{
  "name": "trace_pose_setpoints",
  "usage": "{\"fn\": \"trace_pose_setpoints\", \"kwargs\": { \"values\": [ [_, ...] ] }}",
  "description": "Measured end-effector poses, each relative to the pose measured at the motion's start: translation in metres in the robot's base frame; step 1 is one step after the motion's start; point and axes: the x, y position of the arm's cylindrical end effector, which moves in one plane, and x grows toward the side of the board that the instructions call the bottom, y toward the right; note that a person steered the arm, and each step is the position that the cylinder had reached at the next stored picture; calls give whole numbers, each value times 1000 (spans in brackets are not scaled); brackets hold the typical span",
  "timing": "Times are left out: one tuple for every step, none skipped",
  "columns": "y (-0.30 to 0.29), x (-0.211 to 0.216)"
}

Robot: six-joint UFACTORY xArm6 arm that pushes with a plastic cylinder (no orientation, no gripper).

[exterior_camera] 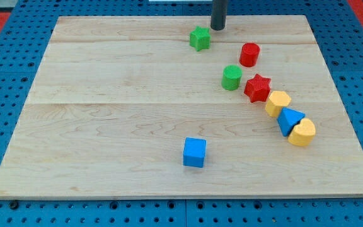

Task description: Move the green star into green circle

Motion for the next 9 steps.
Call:
{"fn": "trace_pose_setpoints", "kwargs": {
  "values": [
    [0, -1],
    [0, -1],
    [-25, 21],
    [-50, 56],
    [-67, 62],
    [-69, 62],
    [-77, 63],
    [-83, 69],
    [-85, 79]
  ]
}}
